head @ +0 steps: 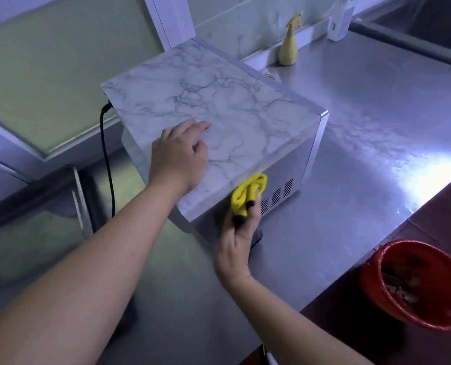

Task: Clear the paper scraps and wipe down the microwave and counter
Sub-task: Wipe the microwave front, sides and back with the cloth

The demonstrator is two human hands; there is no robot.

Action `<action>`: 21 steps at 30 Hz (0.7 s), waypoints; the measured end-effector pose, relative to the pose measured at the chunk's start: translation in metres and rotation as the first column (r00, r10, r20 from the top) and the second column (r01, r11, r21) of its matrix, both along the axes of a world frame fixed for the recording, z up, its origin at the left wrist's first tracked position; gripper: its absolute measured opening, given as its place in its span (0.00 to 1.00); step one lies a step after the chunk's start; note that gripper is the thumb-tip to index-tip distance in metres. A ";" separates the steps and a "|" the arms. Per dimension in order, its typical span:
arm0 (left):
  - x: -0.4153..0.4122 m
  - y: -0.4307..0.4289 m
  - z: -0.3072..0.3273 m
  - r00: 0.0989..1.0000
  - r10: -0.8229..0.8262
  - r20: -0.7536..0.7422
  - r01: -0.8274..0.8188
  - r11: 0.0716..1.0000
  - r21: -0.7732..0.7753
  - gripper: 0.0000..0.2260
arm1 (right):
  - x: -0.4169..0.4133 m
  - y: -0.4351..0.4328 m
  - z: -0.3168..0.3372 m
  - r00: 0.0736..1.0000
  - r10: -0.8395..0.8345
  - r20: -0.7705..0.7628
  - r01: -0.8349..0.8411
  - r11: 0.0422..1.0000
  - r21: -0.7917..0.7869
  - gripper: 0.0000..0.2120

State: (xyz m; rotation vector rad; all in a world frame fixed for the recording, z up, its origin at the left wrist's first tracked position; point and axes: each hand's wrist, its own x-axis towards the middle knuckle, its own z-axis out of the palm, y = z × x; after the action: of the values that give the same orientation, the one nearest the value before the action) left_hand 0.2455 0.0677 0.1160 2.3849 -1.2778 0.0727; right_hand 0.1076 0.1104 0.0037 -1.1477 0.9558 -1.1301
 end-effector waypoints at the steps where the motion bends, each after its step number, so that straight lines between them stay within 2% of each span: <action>1: 0.000 0.000 0.000 1.000 -0.001 0.000 0.001 1.000 0.000 0.24 | 0.002 0.015 -0.002 1.000 0.016 0.001 -0.016 1.000 -0.016 0.27; 7: 0.003 -0.001 -0.001 1.000 0.000 0.014 0.000 1.000 0.006 0.22 | 0.002 0.069 -0.001 0.997 0.079 0.015 -0.079 0.997 0.015 0.25; 10: 0.002 -0.002 -0.002 1.000 -0.003 0.013 0.003 1.000 0.010 0.21 | -0.010 0.086 0.002 0.967 0.252 0.045 -0.255 0.966 0.054 0.23; 13: 0.001 -0.002 0.000 1.000 -0.007 0.004 0.007 1.000 0.019 0.20 | -0.038 0.078 0.006 0.895 0.444 0.049 -0.447 0.890 0.092 0.19; 15: -0.001 -0.001 0.002 1.000 -0.004 -0.004 0.005 1.000 0.021 0.20 | -0.060 0.065 0.011 0.865 0.500 0.040 -0.500 0.853 0.148 0.18; 17: -0.002 0.000 0.004 1.000 -0.011 -0.010 0.011 1.000 0.020 0.20 | -0.084 0.052 0.017 0.882 0.466 0.072 -0.467 0.844 0.263 0.17; 19: -0.002 0.002 0.006 0.999 -0.025 -0.023 0.025 1.000 0.016 0.20 | -0.107 0.040 0.021 0.939 0.322 0.119 -0.341 0.835 0.432 0.17; 21: -0.003 0.005 0.007 0.999 -0.041 -0.031 0.041 0.999 0.010 0.20 | -0.133 0.031 0.027 0.979 0.157 0.128 -0.201 0.837 0.509 0.15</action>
State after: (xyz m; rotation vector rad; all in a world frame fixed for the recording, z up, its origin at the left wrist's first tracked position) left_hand 0.2422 0.0729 0.1233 2.3583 -1.3155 0.0168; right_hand -0.0250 0.1411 0.0303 -0.7204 0.9887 -0.6942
